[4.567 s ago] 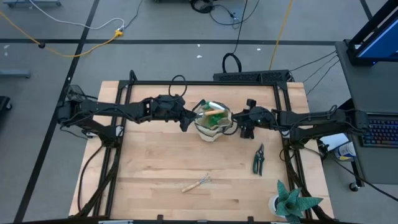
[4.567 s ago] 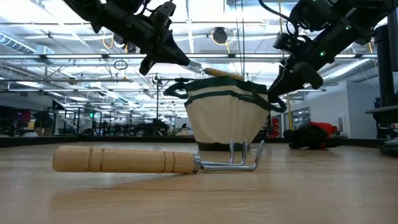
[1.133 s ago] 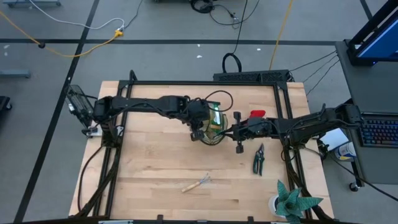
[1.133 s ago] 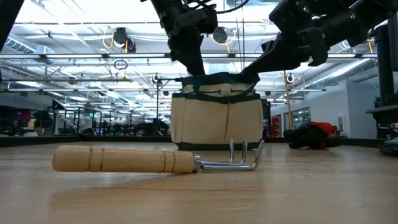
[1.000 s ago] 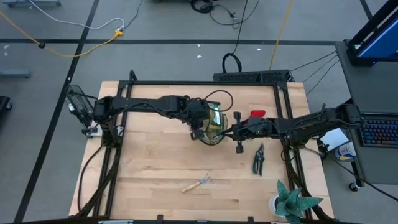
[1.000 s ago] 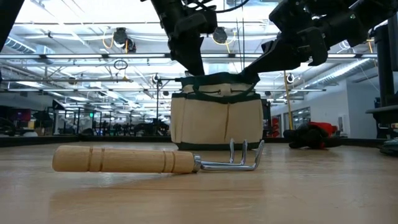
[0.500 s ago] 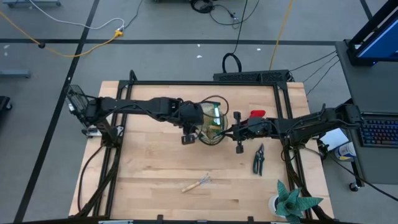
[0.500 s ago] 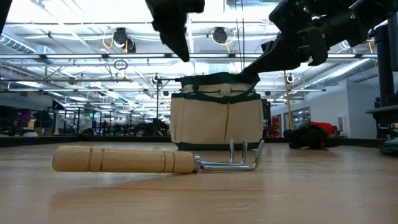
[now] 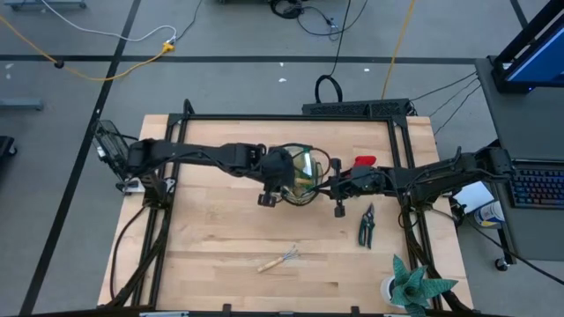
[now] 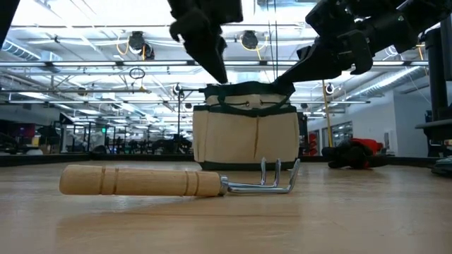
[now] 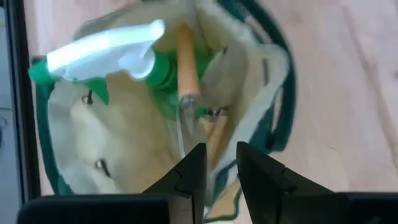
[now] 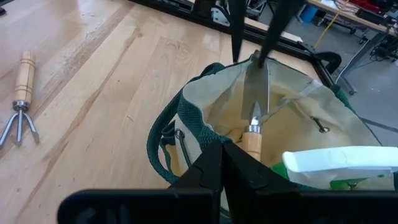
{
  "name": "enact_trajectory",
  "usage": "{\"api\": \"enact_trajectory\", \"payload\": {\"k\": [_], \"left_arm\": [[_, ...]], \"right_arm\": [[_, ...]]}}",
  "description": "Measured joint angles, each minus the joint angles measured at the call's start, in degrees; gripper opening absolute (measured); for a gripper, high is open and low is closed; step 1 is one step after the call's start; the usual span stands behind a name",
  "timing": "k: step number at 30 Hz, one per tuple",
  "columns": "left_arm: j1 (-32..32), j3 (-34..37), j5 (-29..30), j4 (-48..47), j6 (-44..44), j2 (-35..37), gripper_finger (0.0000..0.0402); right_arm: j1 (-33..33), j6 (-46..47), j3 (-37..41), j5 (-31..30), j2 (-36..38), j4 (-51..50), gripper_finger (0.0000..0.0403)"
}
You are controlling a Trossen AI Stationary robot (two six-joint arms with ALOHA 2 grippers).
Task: Pick & Place Garden tools in Gardening bag
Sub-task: Put the brown trowel into the brown gardening bag, then put the brown hand rake into the brown gardening bag
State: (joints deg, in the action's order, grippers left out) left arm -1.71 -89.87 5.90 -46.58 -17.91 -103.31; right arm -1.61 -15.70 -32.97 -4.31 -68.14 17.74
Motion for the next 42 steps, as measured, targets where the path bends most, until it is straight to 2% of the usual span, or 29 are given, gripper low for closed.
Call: {"api": "enact_trajectory", "payload": {"k": [7, 21, 29, 32, 35, 38, 40, 42], "left_arm": [[-1.66, 0.01, -0.39, -3.54, 0.00, -0.06, 0.0093], [-0.44, -0.03, -2.30, -9.07, -2.15, 0.38, 0.0092], [-0.92, -0.01, -3.31, -7.23, -12.00, -0.48, 0.0091], [-0.75, -0.01, -3.25, -9.39, -13.07, -0.39, 0.0060], [-0.20, -0.01, 0.95, -14.46, -8.55, 0.31, 0.0012], [0.02, -0.01, 2.19, -14.50, -4.38, 1.09, 0.0013], [0.02, -0.01, -0.69, -14.51, -6.60, 1.12, 0.0007], [0.50, -0.01, -0.56, -14.95, -8.55, 1.12, 0.0006]], "right_arm": [[-0.02, -0.09, 0.00, -0.02, 0.00, 0.02, 0.0000], [0.00, -0.15, 0.00, -0.06, 0.00, 0.00, 0.0000], [-0.01, -0.15, 0.00, -0.06, 0.00, 0.00, 0.0000], [0.00, -0.05, 0.00, -0.06, 0.00, -0.05, 0.0000], [-0.02, -0.04, 0.00, -0.05, 0.00, 0.00, 0.0000], [0.00, -0.02, 0.00, -0.09, 0.00, 0.16, 0.0000], [0.00, -0.24, 0.00, -0.09, -0.01, 0.54, 0.0000], [-0.02, -0.14, 0.00, -0.02, 0.00, 0.79, 0.0000]]}}
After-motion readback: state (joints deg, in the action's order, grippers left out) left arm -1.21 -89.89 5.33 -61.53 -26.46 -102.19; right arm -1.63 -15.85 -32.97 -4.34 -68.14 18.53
